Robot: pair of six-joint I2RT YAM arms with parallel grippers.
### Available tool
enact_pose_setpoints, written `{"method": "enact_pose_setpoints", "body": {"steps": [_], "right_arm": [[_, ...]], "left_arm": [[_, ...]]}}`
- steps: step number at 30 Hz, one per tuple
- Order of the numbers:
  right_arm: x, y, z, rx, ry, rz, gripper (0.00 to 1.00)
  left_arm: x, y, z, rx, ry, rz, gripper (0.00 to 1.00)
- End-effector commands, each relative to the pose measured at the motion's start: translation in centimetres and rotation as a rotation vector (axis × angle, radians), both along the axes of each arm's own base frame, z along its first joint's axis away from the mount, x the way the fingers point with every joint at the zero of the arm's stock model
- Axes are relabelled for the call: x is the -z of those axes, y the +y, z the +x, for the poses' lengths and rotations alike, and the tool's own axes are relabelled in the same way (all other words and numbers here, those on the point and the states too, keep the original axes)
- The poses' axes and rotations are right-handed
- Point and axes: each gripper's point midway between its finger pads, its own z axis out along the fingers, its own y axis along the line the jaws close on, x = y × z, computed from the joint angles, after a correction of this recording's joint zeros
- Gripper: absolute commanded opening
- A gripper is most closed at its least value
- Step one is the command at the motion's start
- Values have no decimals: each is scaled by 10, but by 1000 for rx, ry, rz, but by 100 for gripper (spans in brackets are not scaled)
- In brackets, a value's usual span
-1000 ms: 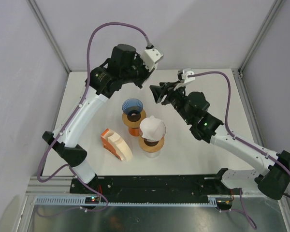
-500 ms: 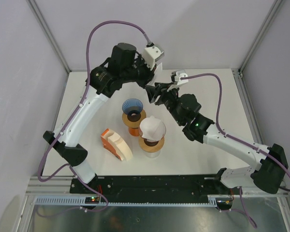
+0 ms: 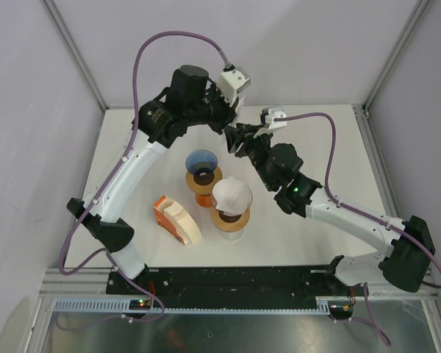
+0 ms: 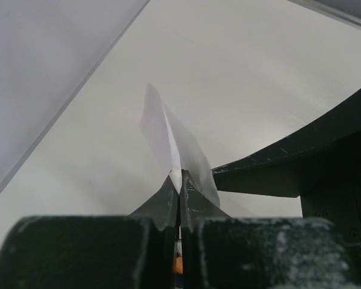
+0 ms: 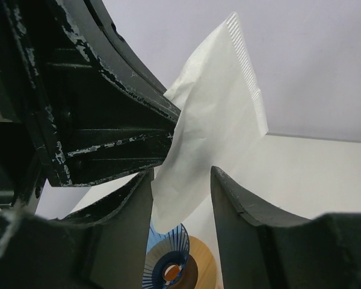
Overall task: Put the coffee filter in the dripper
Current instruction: Place the coffee filter in the coffee dripper.
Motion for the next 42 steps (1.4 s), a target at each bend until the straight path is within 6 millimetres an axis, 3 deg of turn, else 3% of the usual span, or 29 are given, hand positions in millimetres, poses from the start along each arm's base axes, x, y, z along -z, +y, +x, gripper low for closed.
{"method": "enact_pose_setpoints", "body": {"steps": [1, 9, 18, 27, 30, 34, 42], "right_arm": [[-40, -10, -5, 27, -65, 67, 47], [-42, -25, -1, 100, -63, 64, 44], [-29, -32, 19, 197, -53, 40, 34], [-26, -24, 40, 236, -58, -22, 45], [-24, -23, 45, 227, -52, -32, 32], [-23, -31, 48, 246, -42, -48, 6], [-17, -58, 53, 335, -7, -93, 0]], "left_arm": [[-20, 5, 8, -36, -67, -20, 0], [-20, 5, 6, -31, -67, -21, 0], [-18, 0, -2, 7, -41, -36, 0], [-8, -5, -8, 36, -20, -26, 0], [-8, -2, -7, 29, -27, -18, 0], [-10, 7, -1, -12, -61, 12, 0], [-15, 39, 25, -171, -167, 123, 0]]}}
